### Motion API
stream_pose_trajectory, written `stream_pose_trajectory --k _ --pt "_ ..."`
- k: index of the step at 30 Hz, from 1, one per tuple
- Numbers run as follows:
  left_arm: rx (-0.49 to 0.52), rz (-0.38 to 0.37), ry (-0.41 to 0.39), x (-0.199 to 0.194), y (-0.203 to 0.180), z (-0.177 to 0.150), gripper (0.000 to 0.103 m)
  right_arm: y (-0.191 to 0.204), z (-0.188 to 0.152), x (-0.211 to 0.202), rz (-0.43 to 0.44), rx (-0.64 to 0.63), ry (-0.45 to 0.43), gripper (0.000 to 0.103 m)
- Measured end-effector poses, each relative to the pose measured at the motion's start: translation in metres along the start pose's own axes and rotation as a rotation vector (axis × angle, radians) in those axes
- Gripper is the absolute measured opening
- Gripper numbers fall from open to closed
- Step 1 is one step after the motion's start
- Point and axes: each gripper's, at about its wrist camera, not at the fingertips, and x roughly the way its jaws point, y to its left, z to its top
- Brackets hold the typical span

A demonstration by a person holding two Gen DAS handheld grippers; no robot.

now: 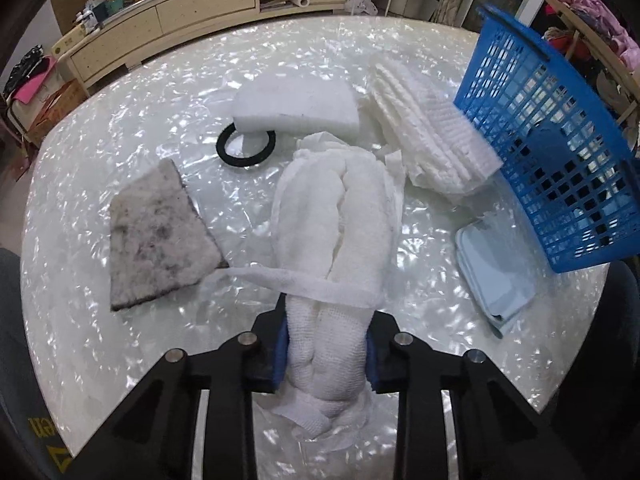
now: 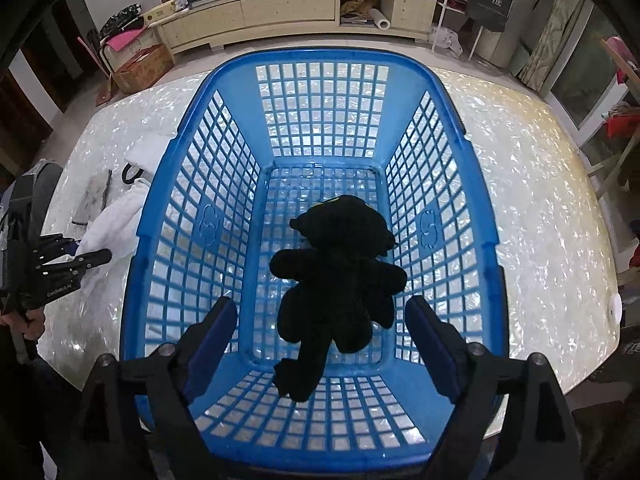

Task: Organize soft objects
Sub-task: 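Open the right gripper to drop the dragon into the basket while the left gripper grasps the white quilted pad, then carry the white quilted pad with the left gripper into the basket and release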

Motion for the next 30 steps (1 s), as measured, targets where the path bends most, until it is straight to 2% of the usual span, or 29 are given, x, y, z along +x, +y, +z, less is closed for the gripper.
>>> stream_pose_trajectory --k 5,11,30 --pt "0.008 -0.006 -0.039 -0.03 -0.012 -0.006 0.027 -0.002 -0.008 -0.01 -0.006 0.002 -0.013 0.096" --pt "0.028 -0.006 -0.078 -0.065 -0.027 -0.018 0.027 -0.004 -0.017 -0.021 -0.006 0.003 -0.034 0.103" --pt "0.115 0.022 -0.205 -0.145 -0.083 -0.006 0.027 -0.026 -0.038 -0.039 0.0 0.017 -0.074 0.103"
